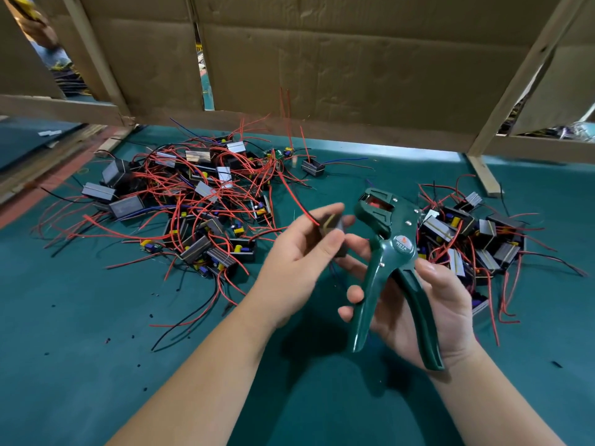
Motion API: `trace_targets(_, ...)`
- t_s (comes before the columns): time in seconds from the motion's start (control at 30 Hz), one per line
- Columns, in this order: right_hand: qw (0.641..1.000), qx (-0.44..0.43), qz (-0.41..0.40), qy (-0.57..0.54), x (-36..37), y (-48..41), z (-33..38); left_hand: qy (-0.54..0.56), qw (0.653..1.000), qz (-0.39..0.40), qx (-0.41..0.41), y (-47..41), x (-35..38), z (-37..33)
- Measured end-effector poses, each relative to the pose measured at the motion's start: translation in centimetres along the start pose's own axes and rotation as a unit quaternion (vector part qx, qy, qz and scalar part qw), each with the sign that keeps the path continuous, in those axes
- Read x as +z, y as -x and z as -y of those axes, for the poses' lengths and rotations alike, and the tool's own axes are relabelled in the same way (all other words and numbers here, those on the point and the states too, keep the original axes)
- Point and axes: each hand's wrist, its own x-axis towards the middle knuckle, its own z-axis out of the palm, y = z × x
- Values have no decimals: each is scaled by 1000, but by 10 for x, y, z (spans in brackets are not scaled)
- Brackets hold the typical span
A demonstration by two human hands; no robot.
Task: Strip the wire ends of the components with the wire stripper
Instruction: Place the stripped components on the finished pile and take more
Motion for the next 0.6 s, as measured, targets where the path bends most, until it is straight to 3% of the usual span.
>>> trace_targets(0.1,997,-5,-66,34,0,-1,0,-18,998,-53,21,-3,-11,-6)
trace_targets(0.17,995,-16,-97,29,0,-2,1,-140,985,-65,70,-2,-23,-10)
trace_targets(0.27,993,-38,-113,9,-1,-4,2,-390,913,-61,105,0,-40,-13)
trace_targets(0.37,990,-57,-131,6,-4,-4,5,-549,830,-60,76,-3,-43,-12)
trace_targets(0.43,990,-59,-129,6,-4,-3,6,-591,802,-40,76,-6,-44,-10)
trace_targets(0.6,991,-53,-110,50,-1,-2,5,-483,872,42,60,-6,-41,-2)
